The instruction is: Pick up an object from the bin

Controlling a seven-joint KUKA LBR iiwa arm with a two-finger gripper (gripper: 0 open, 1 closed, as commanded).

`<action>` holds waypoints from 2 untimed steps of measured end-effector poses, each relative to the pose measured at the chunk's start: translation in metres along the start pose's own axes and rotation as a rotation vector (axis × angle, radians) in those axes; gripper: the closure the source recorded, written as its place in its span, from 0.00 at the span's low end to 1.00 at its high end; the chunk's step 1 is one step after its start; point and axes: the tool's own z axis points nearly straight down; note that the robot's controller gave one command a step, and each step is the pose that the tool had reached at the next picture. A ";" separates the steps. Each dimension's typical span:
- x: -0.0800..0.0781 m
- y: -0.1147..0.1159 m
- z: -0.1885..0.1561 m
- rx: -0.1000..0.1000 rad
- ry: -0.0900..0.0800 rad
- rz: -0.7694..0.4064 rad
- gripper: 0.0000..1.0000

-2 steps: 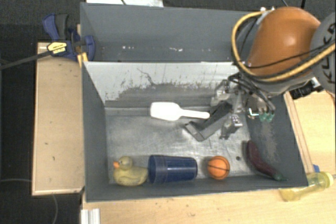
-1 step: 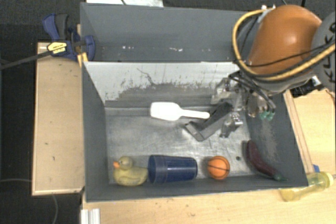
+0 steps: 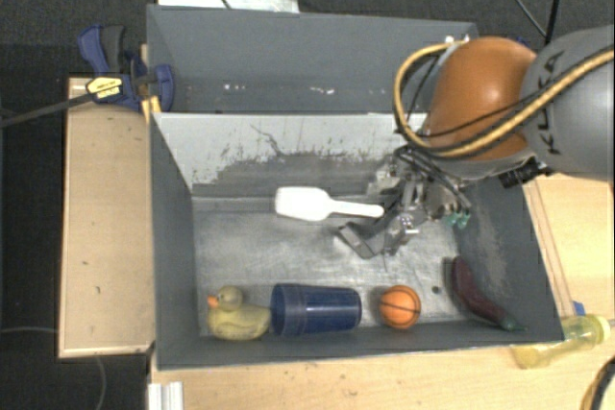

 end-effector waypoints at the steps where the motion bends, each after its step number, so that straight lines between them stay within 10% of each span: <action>1: -0.010 0.001 -0.015 -0.001 -0.013 0.010 0.00; 2: -0.010 -0.031 -0.014 0.001 -0.012 -0.132 0.00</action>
Offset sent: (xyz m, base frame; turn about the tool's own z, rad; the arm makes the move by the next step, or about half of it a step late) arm 0.0084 -0.0330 0.0128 -0.1427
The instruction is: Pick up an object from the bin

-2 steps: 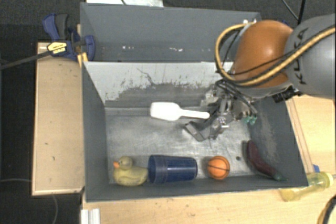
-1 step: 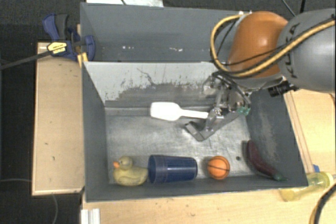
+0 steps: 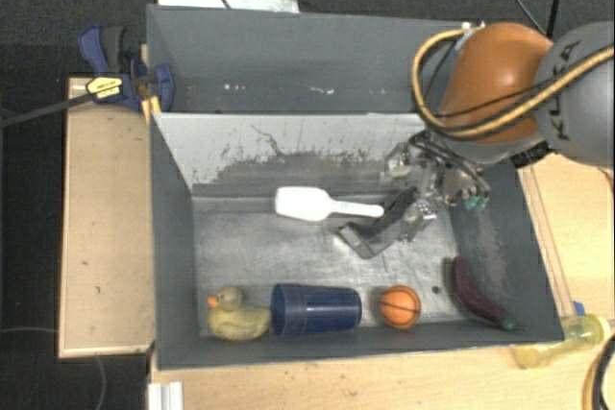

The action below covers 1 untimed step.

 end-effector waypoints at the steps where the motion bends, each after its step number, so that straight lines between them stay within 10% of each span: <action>1: -0.005 0.021 0.075 0.008 0.024 0.247 0.00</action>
Offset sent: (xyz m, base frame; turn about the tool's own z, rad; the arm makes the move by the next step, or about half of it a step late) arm -0.0004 0.0291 -0.0909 0.2829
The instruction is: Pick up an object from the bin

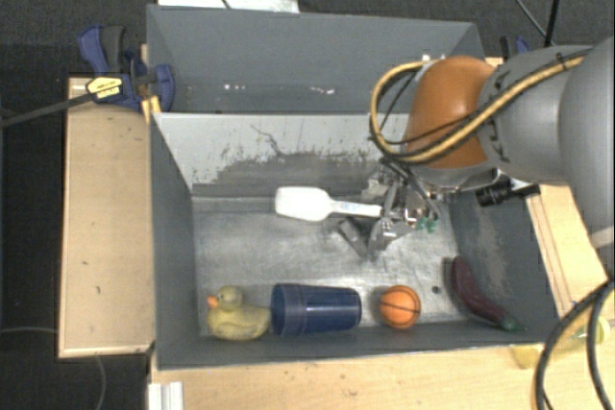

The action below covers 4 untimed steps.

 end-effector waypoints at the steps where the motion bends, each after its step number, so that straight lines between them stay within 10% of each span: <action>1: 0.001 0.002 0.000 -0.010 -0.018 0.002 1.00; 4: 0.004 0.001 -0.011 -0.009 -0.009 0.002 1.00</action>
Offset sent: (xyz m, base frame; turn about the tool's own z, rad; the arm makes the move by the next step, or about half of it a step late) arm 0.0000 0.0000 0.0000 0.0000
